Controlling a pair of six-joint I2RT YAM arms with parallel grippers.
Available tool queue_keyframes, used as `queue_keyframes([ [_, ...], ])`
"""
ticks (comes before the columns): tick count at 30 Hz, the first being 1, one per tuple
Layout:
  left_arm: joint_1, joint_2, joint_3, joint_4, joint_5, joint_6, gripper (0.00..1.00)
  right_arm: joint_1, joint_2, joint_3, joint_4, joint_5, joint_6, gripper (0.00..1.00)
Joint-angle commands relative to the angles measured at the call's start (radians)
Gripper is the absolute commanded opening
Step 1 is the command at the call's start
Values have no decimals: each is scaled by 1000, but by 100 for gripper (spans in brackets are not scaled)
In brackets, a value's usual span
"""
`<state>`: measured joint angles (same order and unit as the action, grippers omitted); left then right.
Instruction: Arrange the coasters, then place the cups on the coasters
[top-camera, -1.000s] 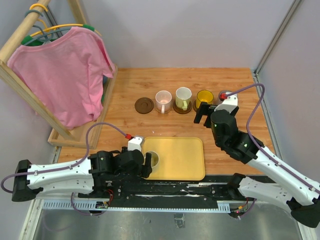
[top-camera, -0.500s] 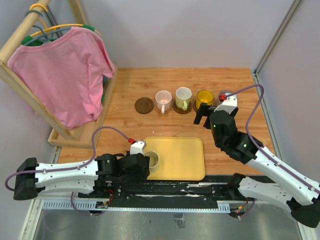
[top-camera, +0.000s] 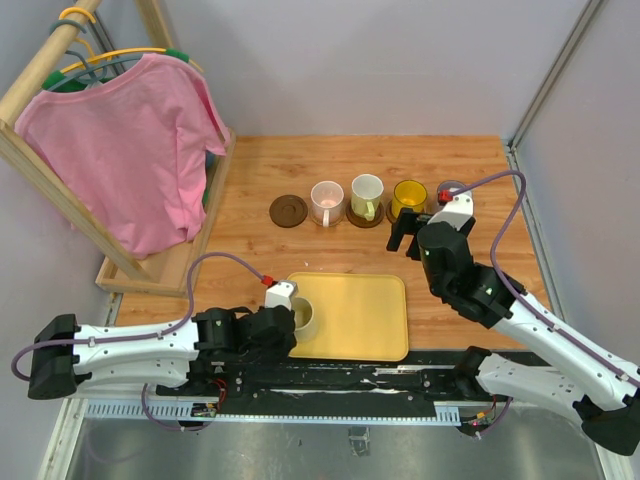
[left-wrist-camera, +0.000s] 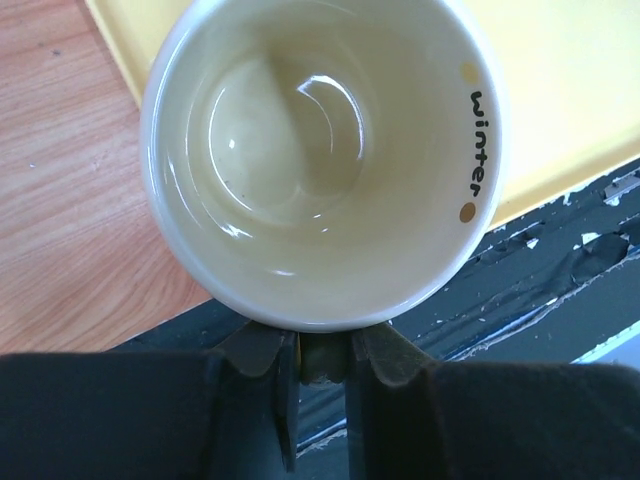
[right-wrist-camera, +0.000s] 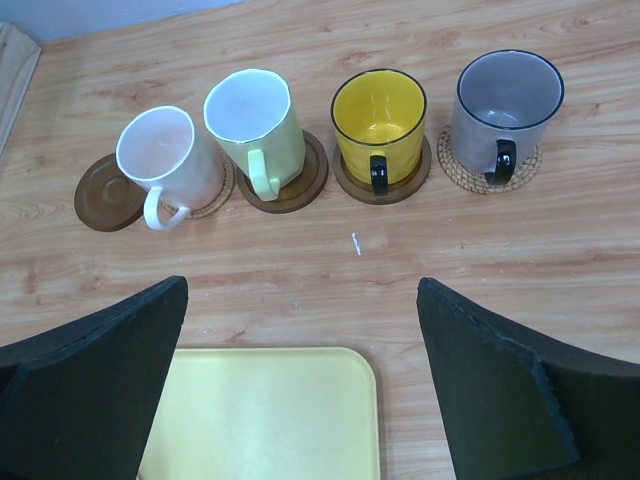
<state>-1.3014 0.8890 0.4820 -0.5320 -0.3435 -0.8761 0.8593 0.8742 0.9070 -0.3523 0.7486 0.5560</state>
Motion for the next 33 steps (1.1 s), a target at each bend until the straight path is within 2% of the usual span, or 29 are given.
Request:
queue_keyframes([
  [1,-7,19,4,4,3,12,1,7,-12,-8,-21,2,20,98],
  [8,-9,15,70,-13,-56,69,0,9,-43,-33,-28,10,26,99],
  [13,-9,16,148,-22,-184,116,1,9,-72,-55,-46,42,19,99],
  [22,-4,32,225,75,-466,190,1,7,-123,-125,-63,122,-27,99],
  [25,69,54,240,111,-503,234,1,8,-146,-146,-95,175,-11,98],
  [33,388,105,220,388,-316,492,1,-19,-229,-202,-94,259,-47,98],
])
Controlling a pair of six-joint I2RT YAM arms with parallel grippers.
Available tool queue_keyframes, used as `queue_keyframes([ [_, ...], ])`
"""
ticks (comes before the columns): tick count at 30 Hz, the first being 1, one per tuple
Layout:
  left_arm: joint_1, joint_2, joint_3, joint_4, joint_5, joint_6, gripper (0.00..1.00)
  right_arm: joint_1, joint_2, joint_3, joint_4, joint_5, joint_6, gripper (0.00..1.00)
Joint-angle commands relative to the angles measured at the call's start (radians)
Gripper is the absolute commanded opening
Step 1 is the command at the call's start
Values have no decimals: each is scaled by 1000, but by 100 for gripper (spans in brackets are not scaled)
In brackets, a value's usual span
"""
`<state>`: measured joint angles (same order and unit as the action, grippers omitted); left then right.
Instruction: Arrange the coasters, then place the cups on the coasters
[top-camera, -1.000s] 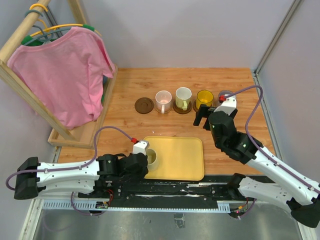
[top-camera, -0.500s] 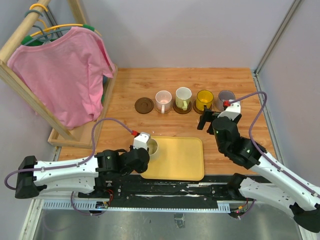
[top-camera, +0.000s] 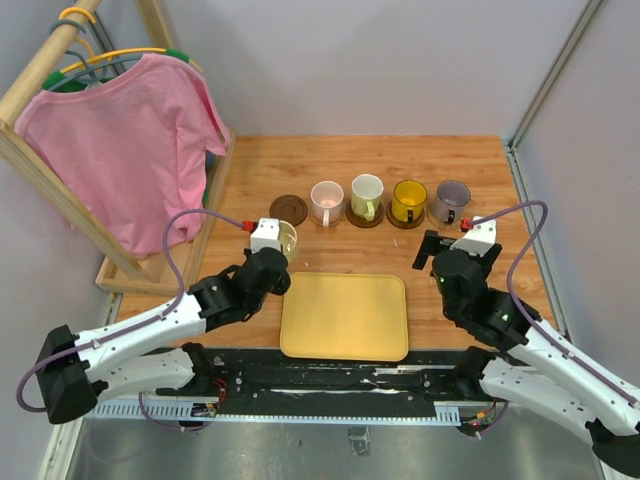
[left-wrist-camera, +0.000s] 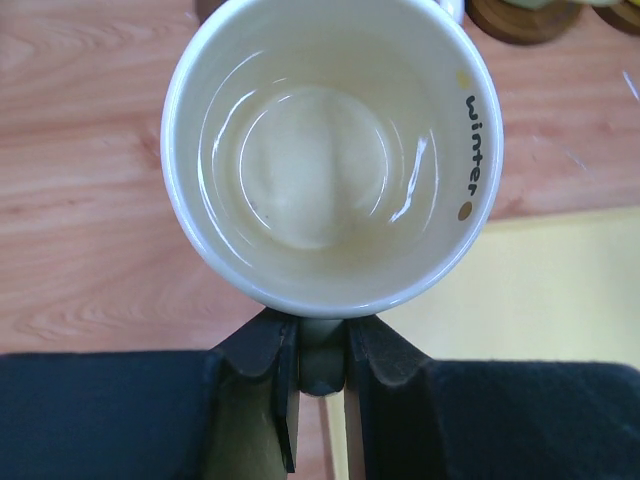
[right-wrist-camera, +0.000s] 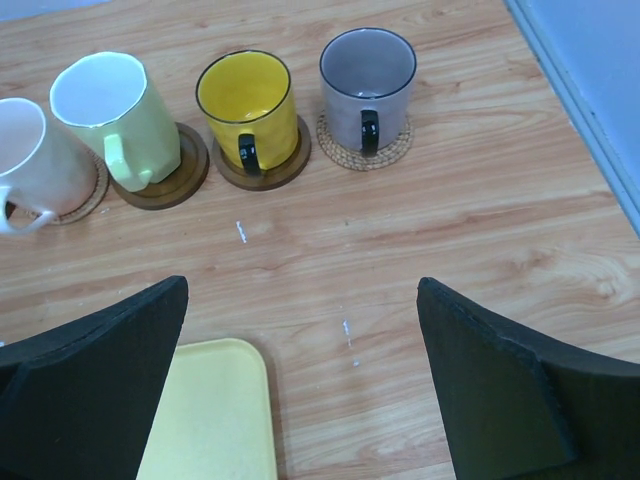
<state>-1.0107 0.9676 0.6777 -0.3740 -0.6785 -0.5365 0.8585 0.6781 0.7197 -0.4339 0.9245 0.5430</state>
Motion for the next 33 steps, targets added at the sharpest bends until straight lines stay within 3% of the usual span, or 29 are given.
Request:
queue_keyframes([
  [1,129,50,32,253,33,177,1,-34,-34,-14,-14,77,-43,98],
  [6,282,174,65,391,156,278,0,-197,34,10,9,-91,-89,98],
  [15,446,388,171,554,272,356,1,-455,150,18,61,-286,-91,98],
  [24,520,617,324,548,377,313,1,-476,106,-1,71,-307,-110,98],
  [33,527,747,444,465,361,255,0,-478,120,1,60,-327,-106,98],
])
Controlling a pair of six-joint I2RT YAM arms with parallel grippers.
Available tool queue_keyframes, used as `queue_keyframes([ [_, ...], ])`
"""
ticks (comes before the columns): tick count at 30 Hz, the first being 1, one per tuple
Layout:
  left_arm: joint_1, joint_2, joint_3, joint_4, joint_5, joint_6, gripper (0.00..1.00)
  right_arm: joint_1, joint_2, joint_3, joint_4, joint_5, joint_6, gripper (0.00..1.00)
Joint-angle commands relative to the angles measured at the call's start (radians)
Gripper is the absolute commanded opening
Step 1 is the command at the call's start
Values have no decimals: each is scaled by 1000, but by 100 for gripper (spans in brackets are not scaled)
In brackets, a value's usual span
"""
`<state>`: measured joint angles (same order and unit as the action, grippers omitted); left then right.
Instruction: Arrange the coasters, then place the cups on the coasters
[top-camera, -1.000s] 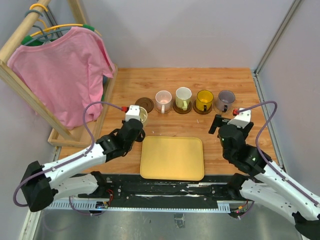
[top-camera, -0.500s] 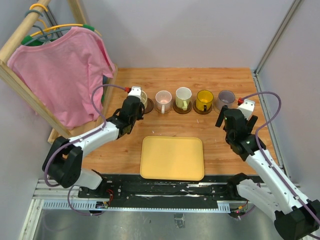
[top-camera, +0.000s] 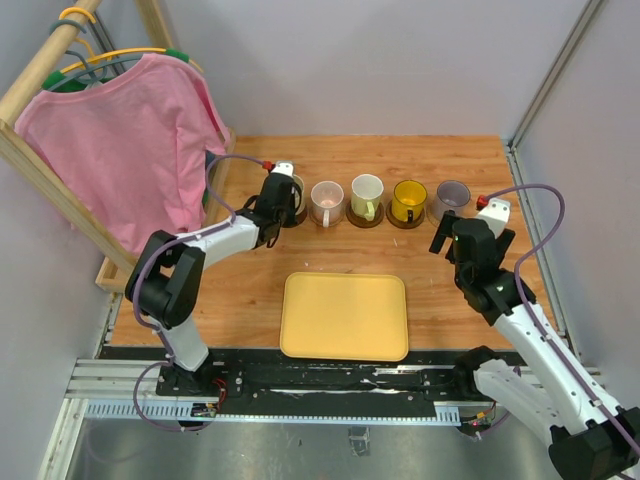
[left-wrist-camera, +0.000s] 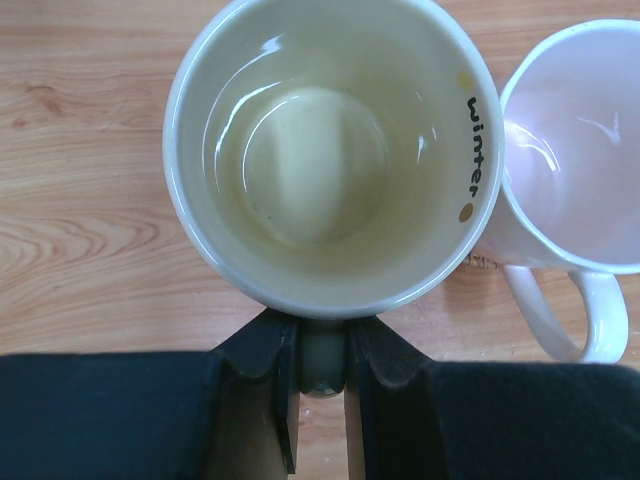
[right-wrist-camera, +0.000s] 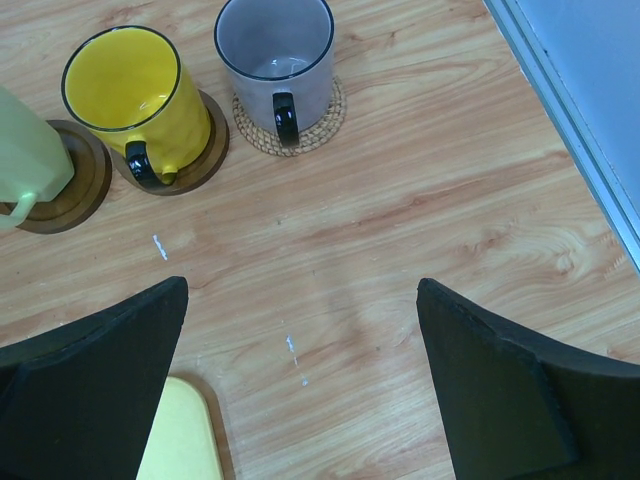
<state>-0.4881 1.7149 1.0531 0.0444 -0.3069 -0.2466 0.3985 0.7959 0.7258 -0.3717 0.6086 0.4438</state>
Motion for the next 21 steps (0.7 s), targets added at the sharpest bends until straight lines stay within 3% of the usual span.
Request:
queue_keyframes([
  [1,5,6,74,40,-15,-40,1,-18,5,-5,0,-14,-5,98],
  [21,27,55,74,15,-50,-75,1,-18,53,-18,9,-81,11,98],
])
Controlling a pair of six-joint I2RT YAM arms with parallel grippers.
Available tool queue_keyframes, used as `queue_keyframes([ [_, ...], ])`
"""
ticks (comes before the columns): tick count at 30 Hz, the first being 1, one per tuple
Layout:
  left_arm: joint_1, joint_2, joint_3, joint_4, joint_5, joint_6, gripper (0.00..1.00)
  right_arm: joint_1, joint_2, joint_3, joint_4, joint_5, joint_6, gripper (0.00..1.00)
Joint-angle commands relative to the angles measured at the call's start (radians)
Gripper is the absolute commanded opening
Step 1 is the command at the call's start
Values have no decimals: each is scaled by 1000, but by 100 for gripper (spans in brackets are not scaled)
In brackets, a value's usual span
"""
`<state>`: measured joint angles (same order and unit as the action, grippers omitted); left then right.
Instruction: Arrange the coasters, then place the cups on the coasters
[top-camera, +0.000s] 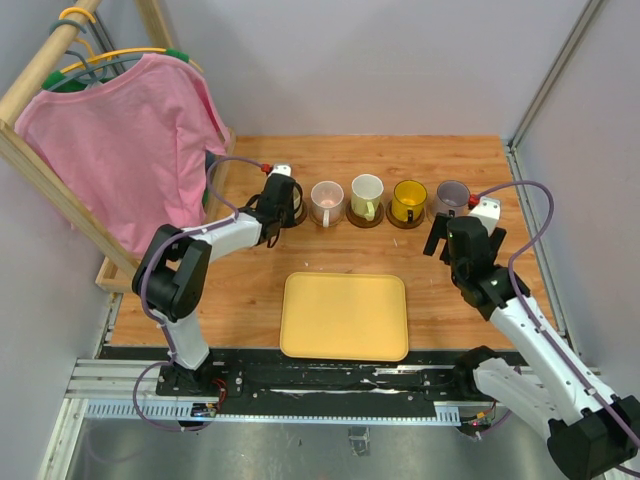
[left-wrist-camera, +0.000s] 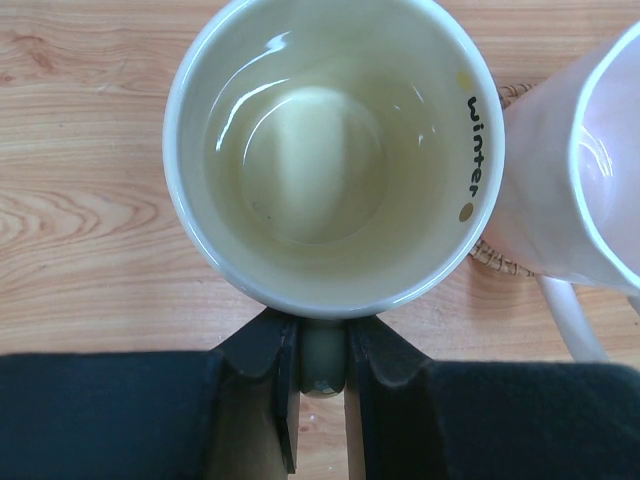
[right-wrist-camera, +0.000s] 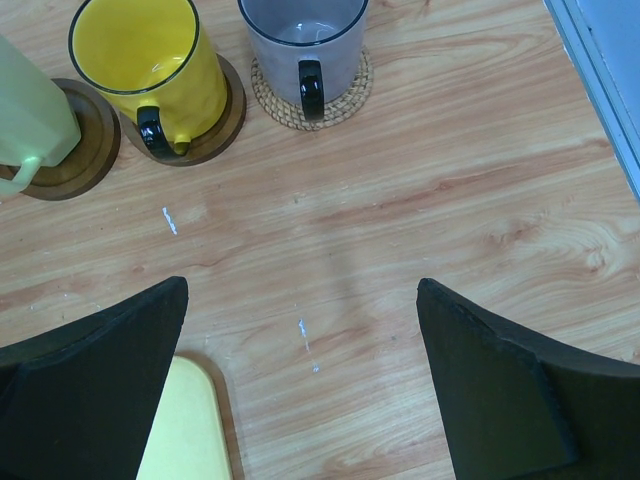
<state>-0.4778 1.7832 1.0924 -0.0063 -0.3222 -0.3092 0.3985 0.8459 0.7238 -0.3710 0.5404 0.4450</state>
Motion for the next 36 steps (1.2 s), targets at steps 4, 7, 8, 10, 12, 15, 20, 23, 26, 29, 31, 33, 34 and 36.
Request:
queue_keyframes([
  [4,19,-13,31,63,-30,-17,1,-18,11,-18,8,-21,18,98],
  [7,19,-11,29,65,-21,-20,1,-18,17,-19,12,-30,23,98],
  [8,18,-8,28,65,-18,-20,0,-17,19,-19,12,-31,25,98],
  [10,18,-7,29,65,-9,-22,1,-18,22,-17,12,-37,27,98],
  [12,19,-5,26,66,-5,-23,1,-18,25,-17,15,-44,30,98],
  [15,19,0,26,65,2,-25,0,-17,29,-18,19,-49,35,98],
  [20,19,5,26,58,2,-30,1,-18,36,-20,19,-57,40,98],
  [23,19,7,29,50,7,-33,1,-17,36,-21,19,-61,44,98],
  [26,19,6,29,37,5,-34,18,-18,36,-22,20,-67,49,98],
  [29,19,-2,29,24,-8,-35,38,-18,38,-24,22,-71,54,98],
  [31,19,-9,26,17,-13,-33,46,-18,37,-27,22,-70,58,98],
  [33,18,-16,24,9,-19,-34,51,-18,38,-27,22,-69,60,98],
  [34,19,-20,22,7,-21,-34,52,-18,37,-26,22,-69,60,98],
  [36,18,-31,12,6,-23,-34,52,-17,36,-28,22,-69,61,98],
])
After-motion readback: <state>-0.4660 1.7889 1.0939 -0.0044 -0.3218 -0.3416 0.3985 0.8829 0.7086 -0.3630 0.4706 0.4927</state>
